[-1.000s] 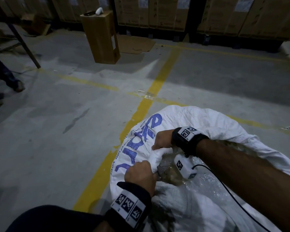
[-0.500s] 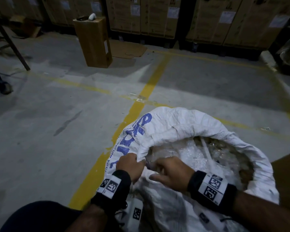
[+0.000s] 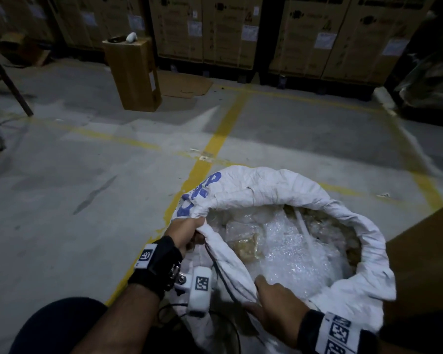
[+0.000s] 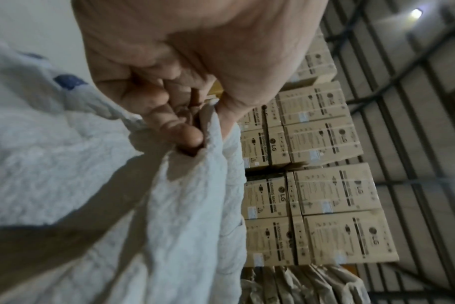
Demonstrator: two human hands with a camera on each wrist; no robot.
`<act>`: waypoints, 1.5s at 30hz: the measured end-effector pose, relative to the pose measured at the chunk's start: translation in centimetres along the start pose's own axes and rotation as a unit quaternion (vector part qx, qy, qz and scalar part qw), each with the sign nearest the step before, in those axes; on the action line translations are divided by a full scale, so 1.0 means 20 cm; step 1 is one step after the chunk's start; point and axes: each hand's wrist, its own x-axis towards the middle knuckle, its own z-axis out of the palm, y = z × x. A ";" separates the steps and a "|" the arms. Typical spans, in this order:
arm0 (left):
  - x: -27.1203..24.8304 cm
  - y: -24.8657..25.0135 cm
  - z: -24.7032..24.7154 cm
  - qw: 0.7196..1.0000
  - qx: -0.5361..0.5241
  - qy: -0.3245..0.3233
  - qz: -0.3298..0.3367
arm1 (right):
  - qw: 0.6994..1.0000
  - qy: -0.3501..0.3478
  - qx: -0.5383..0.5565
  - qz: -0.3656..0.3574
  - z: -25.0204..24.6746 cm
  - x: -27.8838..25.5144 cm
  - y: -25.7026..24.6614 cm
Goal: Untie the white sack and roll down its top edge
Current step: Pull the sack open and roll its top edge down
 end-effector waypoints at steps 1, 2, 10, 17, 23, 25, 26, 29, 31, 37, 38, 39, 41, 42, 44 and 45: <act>0.00 0.01 0.00 1.000 -0.019 -0.001 -0.001 | 1.000 0.005 -0.002 0.014 0.02 0.00 -0.01; -0.01 0.01 -0.01 1.000 -0.028 -0.002 0.003 | 1.000 0.010 0.001 0.028 0.04 0.00 -0.02; -0.04 0.02 -0.02 1.000 0.012 0.000 0.028 | 0.990 0.130 -0.002 -0.049 -0.18 0.11 -0.13; -0.06 0.05 -0.08 1.000 -0.005 -0.006 0.020 | 0.996 0.088 -0.034 0.002 0.05 0.23 -0.15; -0.08 0.05 -0.10 0.997 0.049 -0.002 0.067 | 0.995 0.059 -0.064 -0.043 0.09 0.22 -0.11; -0.07 0.04 -0.10 0.995 0.064 -0.007 0.071 | 0.996 0.015 0.042 -0.071 -0.01 0.21 -0.12; -0.07 0.03 -0.10 0.995 0.071 -0.010 0.072 | 0.993 0.015 0.087 -0.079 -0.08 0.21 -0.14; -0.05 0.02 -0.08 0.994 0.084 -0.013 0.075 | 0.987 0.065 0.129 -0.076 -0.19 0.27 -0.18; -0.05 0.01 -0.08 0.994 0.080 -0.020 0.072 | 0.988 0.050 0.124 -0.075 -0.18 0.32 -0.20; -0.02 -0.01 -0.14 0.993 -0.057 -0.100 0.029 | 0.987 0.160 -0.009 -0.025 -0.04 0.38 -0.27; -0.01 -0.03 -0.13 0.988 -0.100 -0.118 0.012 | 0.981 0.185 -0.061 -0.018 -0.02 0.37 -0.28; 0.00 -0.05 -0.13 0.984 -0.131 -0.123 -0.003 | 0.974 0.201 -0.104 -0.010 0.01 0.37 -0.29; -0.01 -0.06 -0.10 0.982 -0.157 -0.103 -0.018 | 0.965 0.216 -0.152 -0.006 0.06 0.38 -0.29; -0.02 -0.06 -0.09 0.988 -0.134 -0.078 -0.007 | 0.967 0.211 -0.143 -0.005 0.08 0.40 -0.28; -0.07 -0.06 -0.08 0.997 0.041 0.013 0.060 | 0.975 0.193 -0.112 -0.006 0.09 0.40 -0.29; -0.09 -0.07 -0.09 0.977 0.174 0.078 0.099 | 0.976 0.188 -0.109 -0.011 0.10 0.40 -0.30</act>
